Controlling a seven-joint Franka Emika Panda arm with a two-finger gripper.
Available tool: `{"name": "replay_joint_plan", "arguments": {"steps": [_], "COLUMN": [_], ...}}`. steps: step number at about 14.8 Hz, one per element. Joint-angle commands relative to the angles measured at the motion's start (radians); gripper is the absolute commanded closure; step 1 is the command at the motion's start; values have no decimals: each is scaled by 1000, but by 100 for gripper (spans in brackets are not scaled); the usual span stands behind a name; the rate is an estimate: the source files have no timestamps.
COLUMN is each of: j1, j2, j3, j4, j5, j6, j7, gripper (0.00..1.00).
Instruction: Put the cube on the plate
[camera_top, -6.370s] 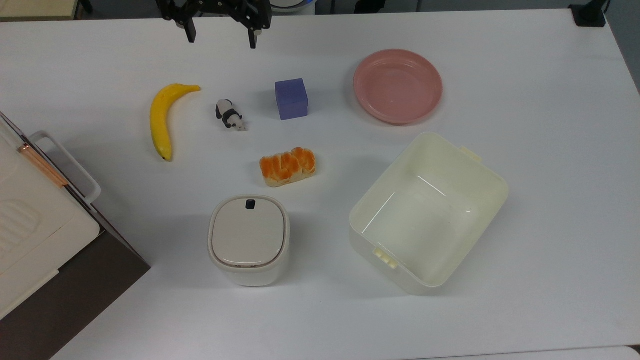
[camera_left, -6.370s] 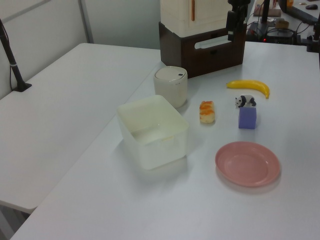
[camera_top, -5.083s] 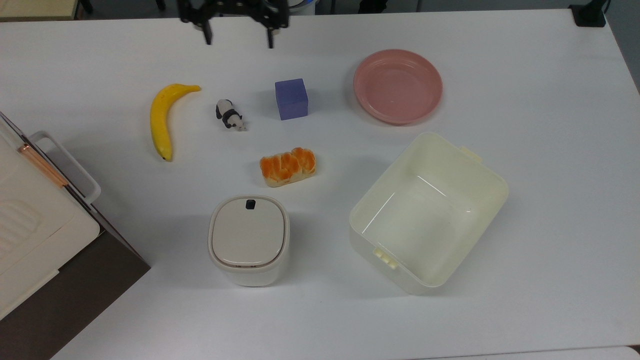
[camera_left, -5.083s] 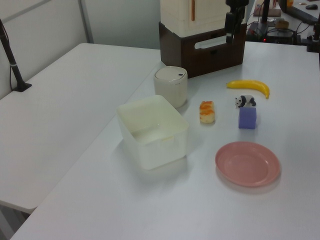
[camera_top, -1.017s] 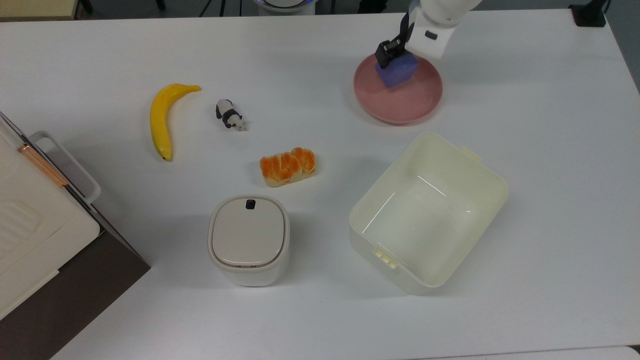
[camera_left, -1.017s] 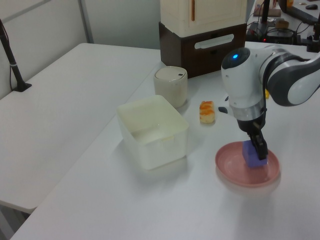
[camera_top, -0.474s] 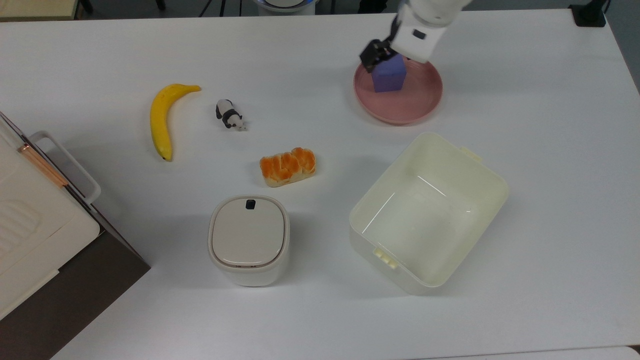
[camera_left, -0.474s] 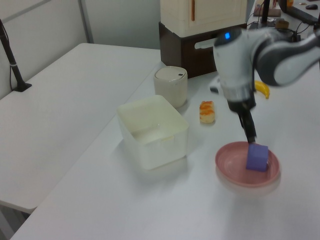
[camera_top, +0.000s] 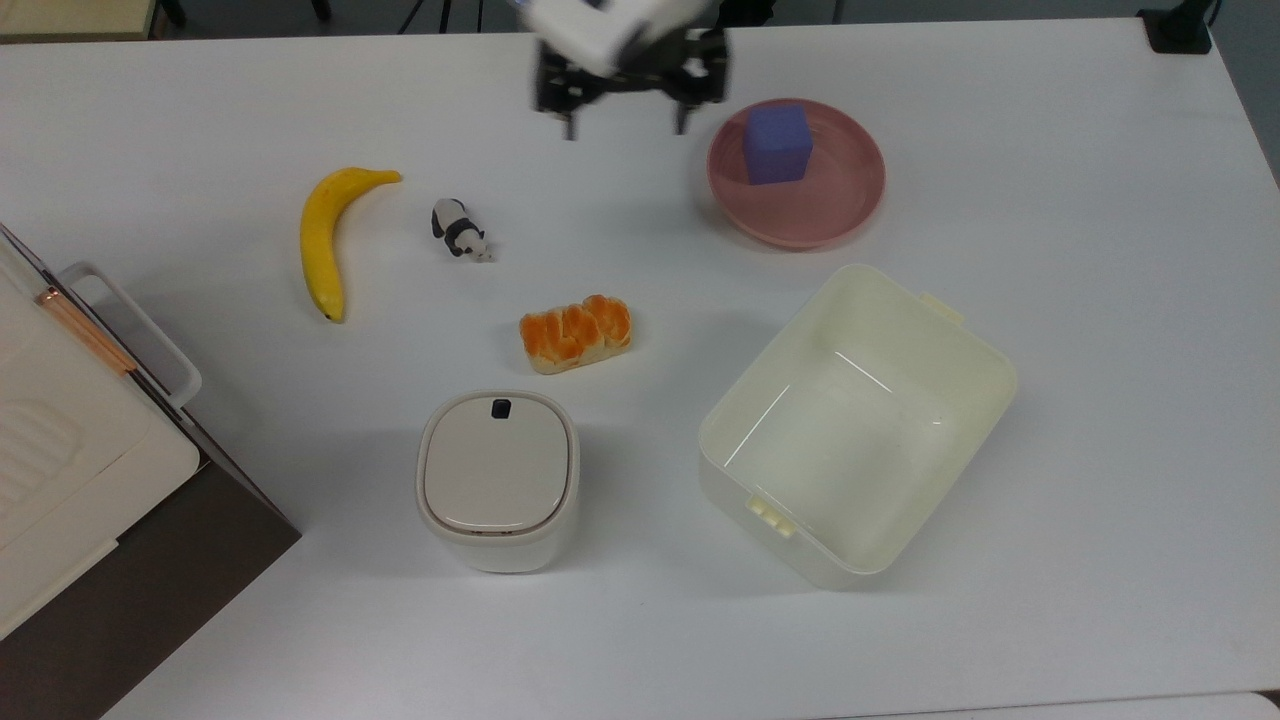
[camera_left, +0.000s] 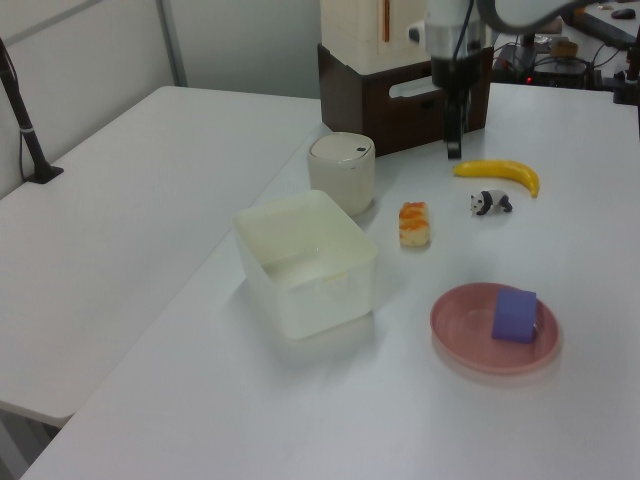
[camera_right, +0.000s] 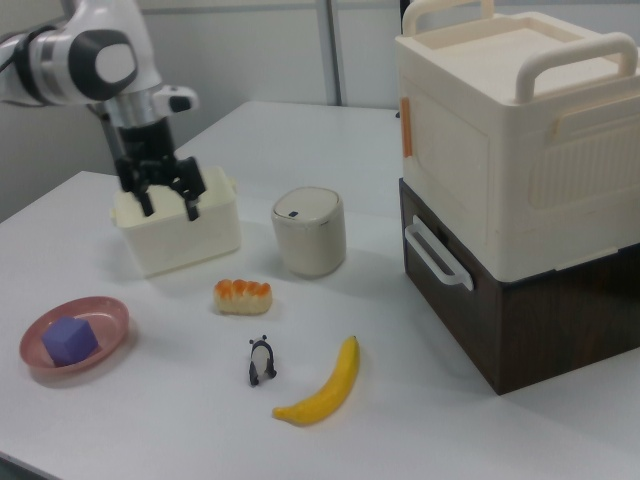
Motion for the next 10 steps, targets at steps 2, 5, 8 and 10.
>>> {"name": "replay_joint_plan", "arguments": {"steps": [2,5,8,10], "j1": [-134,-166,-192,-192], "j2": [-91,-95,-92,-94], "j3": [5,4,4,4], "j4": [8,9,9,9], "j5": [1,1,4,4], "j6": [-41,-49,-44,-47], "j7": [3,-3,-11,-12], "gripper": [0,0,0,0]}}
